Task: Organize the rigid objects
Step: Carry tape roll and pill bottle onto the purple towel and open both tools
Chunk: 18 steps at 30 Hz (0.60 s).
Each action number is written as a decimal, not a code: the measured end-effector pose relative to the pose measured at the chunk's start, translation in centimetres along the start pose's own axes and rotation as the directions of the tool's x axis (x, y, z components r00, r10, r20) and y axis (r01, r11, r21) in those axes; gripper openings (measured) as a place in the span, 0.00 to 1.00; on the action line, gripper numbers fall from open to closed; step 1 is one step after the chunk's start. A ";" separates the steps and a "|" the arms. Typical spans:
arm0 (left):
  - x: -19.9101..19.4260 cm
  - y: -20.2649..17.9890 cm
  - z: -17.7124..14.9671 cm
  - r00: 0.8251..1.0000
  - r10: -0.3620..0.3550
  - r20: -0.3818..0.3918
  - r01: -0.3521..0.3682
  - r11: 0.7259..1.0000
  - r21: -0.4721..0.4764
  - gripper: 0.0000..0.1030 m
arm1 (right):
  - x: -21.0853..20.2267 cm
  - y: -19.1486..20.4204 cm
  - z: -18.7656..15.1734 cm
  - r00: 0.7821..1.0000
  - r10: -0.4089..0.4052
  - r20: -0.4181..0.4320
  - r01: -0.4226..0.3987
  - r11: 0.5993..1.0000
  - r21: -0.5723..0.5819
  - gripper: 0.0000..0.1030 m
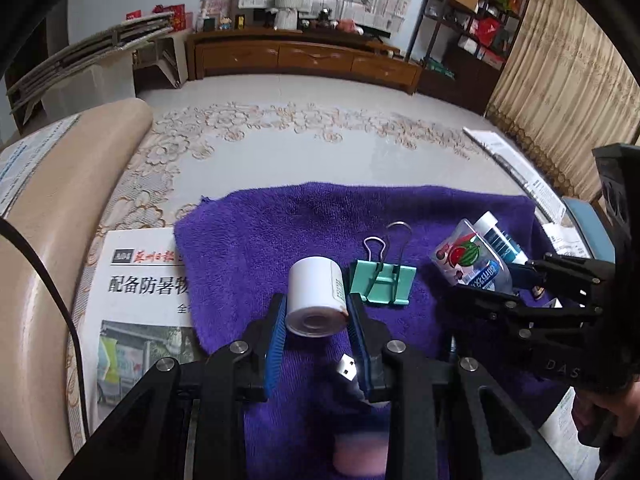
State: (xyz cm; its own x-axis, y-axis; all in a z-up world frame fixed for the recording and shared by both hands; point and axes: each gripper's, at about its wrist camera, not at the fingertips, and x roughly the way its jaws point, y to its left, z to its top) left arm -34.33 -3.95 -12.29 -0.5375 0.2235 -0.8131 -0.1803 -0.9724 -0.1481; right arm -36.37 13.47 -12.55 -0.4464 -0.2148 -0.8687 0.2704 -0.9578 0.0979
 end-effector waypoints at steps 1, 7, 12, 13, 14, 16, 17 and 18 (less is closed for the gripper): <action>0.2 -0.1 0.1 1.000 0.004 -0.004 -0.004 1.000 0.005 0.28 | 0.2 0.0 0.1 1.000 -0.007 -0.004 0.007 1.000 0.001 0.40; 1.2 -0.5 0.4 0.998 0.032 -0.047 -0.029 0.997 0.066 0.28 | 1.0 0.0 0.5 0.999 -0.026 -0.026 0.025 0.999 -0.034 0.40; 1.5 -0.7 0.4 0.997 0.044 -0.063 -0.037 0.994 0.107 0.28 | 1.1 0.0 0.4 0.999 -0.021 -0.032 0.018 0.997 -0.072 0.41; 1.6 -0.9 0.4 0.997 0.048 -0.065 -0.039 0.991 0.125 0.28 | 1.1 -0.1 0.4 0.999 -0.014 -0.033 0.011 0.997 -0.082 0.41; 1.7 -1.0 0.4 0.996 0.053 -0.066 -0.043 0.989 0.138 0.28 | 1.1 -0.1 0.4 0.999 -0.010 -0.034 0.007 0.996 -0.088 0.41; 1.8 -1.2 0.3 0.996 0.058 -0.071 -0.046 0.986 0.162 0.28 | 1.1 -0.3 0.3 0.999 -0.001 -0.037 -0.003 0.994 -0.106 0.41; 1.9 -1.3 0.3 0.995 0.059 -0.078 -0.044 0.984 0.174 0.28 | 1.1 -0.2 0.3 0.999 0.002 -0.038 -0.006 0.994 -0.111 0.41; 1.9 -1.3 0.4 0.995 0.060 -0.083 -0.044 0.983 0.179 0.28 | 1.1 -0.2 0.3 0.999 0.007 -0.041 -0.011 0.993 -0.117 0.41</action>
State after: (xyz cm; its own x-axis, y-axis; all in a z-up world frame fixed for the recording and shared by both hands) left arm -35.40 -2.22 -13.45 -0.4774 0.1587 -0.8642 -0.3010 -0.9536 -0.0088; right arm -37.21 13.37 -13.37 -0.4091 -0.2131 -0.8873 0.3731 -0.9264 0.0504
